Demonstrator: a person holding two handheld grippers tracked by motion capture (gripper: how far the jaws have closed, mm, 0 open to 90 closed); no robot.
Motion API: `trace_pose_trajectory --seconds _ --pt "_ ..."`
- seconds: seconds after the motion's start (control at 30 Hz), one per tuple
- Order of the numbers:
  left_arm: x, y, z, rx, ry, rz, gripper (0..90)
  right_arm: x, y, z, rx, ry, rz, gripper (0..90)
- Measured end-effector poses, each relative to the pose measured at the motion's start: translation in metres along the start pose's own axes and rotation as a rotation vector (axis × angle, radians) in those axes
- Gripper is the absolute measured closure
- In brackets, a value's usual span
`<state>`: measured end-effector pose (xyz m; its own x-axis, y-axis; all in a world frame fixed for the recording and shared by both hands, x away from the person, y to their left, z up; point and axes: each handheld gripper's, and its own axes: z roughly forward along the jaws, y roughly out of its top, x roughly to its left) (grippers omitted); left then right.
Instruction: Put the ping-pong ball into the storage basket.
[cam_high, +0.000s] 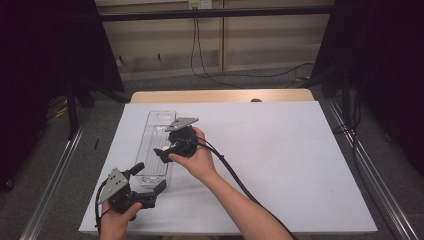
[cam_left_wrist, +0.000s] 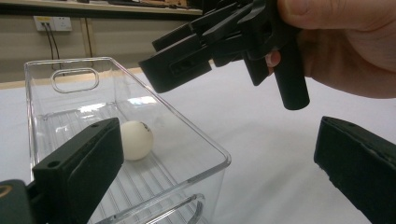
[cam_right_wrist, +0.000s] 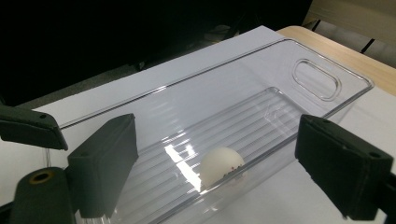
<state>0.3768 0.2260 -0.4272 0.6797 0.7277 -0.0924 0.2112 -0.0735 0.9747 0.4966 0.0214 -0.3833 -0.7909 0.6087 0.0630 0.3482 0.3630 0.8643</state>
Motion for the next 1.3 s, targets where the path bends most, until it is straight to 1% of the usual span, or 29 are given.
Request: trace_pose_trajectory --seconds 0.07,0.13,0.17,0.2,0.23,0.3,0.33,0.37,0.4,0.47,0.53,0.83,0.97,1.0,1.03,1.07,1.13,1.17,1.23,1.3 --pt "0.000 0.000 0.000 -0.001 0.001 0.002 1.6 -0.002 0.000 -0.003 -0.005 -0.003 0.004 11.8" --pt "0.001 0.000 0.000 0.000 0.006 0.015 1.6 -0.004 -0.001 -0.006 -0.009 -0.012 0.007 10.5" --pt "0.000 0.000 0.000 0.001 0.002 0.004 1.6 -0.004 -0.001 -0.007 -0.011 -0.011 0.009 10.5" --pt "0.000 0.000 0.000 0.007 -0.003 0.009 1.7 -0.005 -0.002 -0.009 -0.013 -0.009 0.006 10.2" --pt "0.000 0.000 0.001 0.001 -0.011 0.006 1.6 -0.006 -0.002 -0.010 -0.011 -0.013 0.014 9.7" --pt "0.000 0.000 0.001 0.006 -0.014 0.014 1.6 -0.007 -0.004 -0.012 -0.009 -0.010 0.022 9.6" --pt "0.000 0.000 0.001 0.009 -0.008 0.016 1.7 -0.008 -0.004 -0.013 -0.009 -0.008 0.016 9.4" --pt "-0.002 0.000 0.002 0.000 -0.011 -0.002 1.6 -0.008 -0.005 -0.013 -0.009 -0.012 0.017 9.3" --pt "-0.002 -0.001 0.002 0.003 -0.010 -0.006 1.6 -0.008 -0.005 -0.014 -0.005 -0.013 0.019 9.3" --pt "-0.002 -0.001 0.002 0.002 -0.009 0.003 1.6 -0.009 -0.007 -0.014 -0.004 -0.010 0.016 9.3" --pt "-0.002 -0.001 0.002 0.002 -0.009 0.002 1.6 -0.009 -0.008 -0.014 -0.005 -0.012 0.025 9.2" --pt "-0.002 0.000 0.002 0.008 -0.003 0.004 1.6 -0.012 -0.011 -0.017 -0.010 -0.013 0.024 8.9" --pt "-0.003 -0.001 0.003 0.012 -0.003 0.005 1.7 -0.013 -0.013 -0.019 -0.010 -0.018 0.032 8.9" --pt "-0.002 -0.001 0.003 0.010 -0.009 0.007 1.6 -0.013 -0.013 -0.020 -0.010 -0.020 0.029 8.9" --pt "-0.003 -0.001 0.003 0.003 -0.008 -0.003 1.7 -0.014 -0.014 -0.020 -0.012 -0.016 0.031 8.9" --pt "-0.003 -0.001 0.003 0.011 -0.008 0.007 1.7 -0.014 -0.014 -0.021 -0.015 -0.016 0.030 8.9" --pt "-0.003 -0.001 0.003 0.012 -0.005 0.005 1.6 -0.015 -0.015 -0.023 -0.018 -0.017 0.034 8.9" --pt "-0.003 -0.001 0.003 0.016 -0.013 0.010 1.7 -0.015 -0.016 -0.024 -0.018 -0.017 0.036 8.9" --pt "-0.004 -0.001 0.004 0.012 -0.001 0.002 1.6 -0.015 -0.017 -0.027 -0.024 -0.024 0.035 8.7" --pt "-0.004 -0.001 0.004 0.015 -0.006 0.006 1.6 -0.016 -0.018 -0.030 -0.029 -0.020 0.033 8.7"
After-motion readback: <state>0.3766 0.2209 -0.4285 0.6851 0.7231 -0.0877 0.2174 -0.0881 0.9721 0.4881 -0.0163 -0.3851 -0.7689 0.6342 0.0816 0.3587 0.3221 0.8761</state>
